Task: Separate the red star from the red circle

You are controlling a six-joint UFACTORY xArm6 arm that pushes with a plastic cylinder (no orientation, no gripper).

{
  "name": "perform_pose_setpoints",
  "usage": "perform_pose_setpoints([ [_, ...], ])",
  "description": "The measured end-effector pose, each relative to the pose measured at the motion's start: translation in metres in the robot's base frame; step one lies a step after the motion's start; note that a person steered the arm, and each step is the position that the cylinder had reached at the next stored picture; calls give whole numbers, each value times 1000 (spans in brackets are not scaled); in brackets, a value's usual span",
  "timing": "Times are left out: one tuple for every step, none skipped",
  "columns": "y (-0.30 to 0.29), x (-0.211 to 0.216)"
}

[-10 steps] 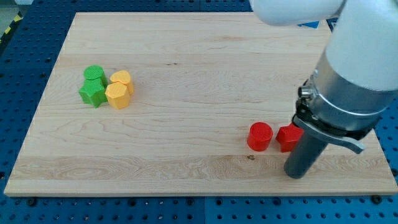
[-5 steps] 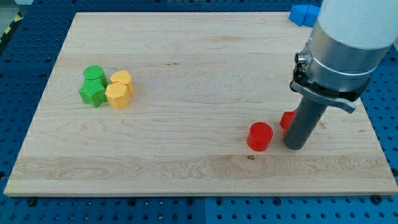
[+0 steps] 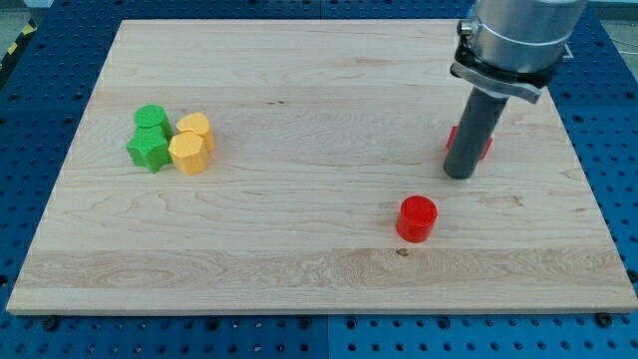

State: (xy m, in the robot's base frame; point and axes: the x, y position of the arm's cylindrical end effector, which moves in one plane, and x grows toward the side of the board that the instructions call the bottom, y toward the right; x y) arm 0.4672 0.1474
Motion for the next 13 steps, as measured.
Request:
perform_pose_setpoints([
  [-14,-14],
  [-14,-31],
  [-2,-38],
  [11,-38],
  [23,-37],
  [33,-35],
  [41,-17],
  [49,-5],
  [63,-5],
  [70,-8],
  [70,-20],
  [69,-35],
  [69,-52],
])
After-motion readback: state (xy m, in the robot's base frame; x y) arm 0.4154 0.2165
